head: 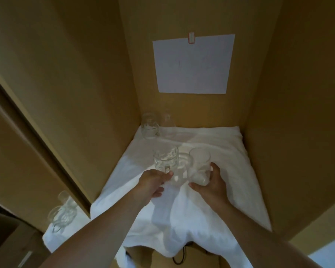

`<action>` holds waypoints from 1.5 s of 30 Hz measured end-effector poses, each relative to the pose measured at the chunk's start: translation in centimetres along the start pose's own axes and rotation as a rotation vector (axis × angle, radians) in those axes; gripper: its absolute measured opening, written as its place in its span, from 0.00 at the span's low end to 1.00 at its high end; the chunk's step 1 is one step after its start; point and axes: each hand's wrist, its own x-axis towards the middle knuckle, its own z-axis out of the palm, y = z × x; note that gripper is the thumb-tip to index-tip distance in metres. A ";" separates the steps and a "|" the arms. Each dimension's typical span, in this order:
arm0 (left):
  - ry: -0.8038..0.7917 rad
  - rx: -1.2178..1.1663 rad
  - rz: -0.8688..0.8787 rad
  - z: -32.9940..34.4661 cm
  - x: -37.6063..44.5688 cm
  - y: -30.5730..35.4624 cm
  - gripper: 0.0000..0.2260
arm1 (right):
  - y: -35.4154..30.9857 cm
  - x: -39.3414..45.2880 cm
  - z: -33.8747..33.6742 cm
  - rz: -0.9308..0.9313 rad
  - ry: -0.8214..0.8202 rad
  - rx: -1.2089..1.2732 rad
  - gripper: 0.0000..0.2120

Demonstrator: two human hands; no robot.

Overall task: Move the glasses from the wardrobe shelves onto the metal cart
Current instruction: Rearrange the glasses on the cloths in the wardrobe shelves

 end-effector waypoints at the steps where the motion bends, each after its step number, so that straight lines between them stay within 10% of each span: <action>1: 0.045 -0.007 0.015 -0.4 0.1 -0.3 0.18 | 0.1 0.1 0.0 0.003 -0.006 -0.006 0.51; 6: 0.311 0.265 0.205 -1.4 1.3 -1.2 0.24 | 0.5 0.8 0.1 0.027 0.058 0.024 0.42; 19: 0.010 -0.009 0.348 -0.4 6.7 1.3 0.35 | -1.9 5.6 -0.4 0.037 0.219 0.201 0.39; 45: 0.000 1.272 0.824 4.9 15.4 18.4 0.38 | -8.7 19.9 -3.7 -0.197 0.339 -0.458 0.39</action>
